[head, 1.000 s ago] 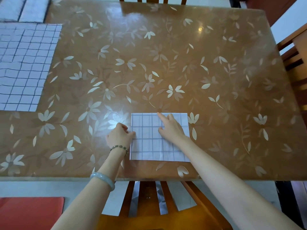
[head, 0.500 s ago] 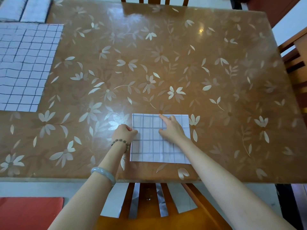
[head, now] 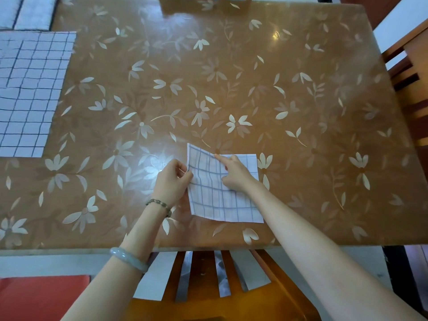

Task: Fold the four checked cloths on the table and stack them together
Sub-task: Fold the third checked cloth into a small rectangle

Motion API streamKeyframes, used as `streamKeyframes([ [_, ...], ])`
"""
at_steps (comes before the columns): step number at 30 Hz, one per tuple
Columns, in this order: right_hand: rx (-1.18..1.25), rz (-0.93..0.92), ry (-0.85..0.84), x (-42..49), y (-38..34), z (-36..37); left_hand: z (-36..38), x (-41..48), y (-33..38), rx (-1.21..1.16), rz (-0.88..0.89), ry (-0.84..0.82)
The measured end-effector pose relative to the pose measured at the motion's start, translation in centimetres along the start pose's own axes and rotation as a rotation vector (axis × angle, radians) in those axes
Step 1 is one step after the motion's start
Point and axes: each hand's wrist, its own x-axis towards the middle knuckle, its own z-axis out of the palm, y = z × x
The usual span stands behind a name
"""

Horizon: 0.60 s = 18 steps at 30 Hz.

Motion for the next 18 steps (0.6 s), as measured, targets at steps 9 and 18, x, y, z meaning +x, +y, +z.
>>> streamKeyframes([
  [9,0.033,0.030,0.076,-0.7,1.2,-0.9,4.1,-1.9,5.7,0.065,0.182,-0.007],
  [18,0.050,-0.037,0.085,-2.5,0.3,-1.7,8.4,-2.4,6.3,0.206,0.203,-0.070],
])
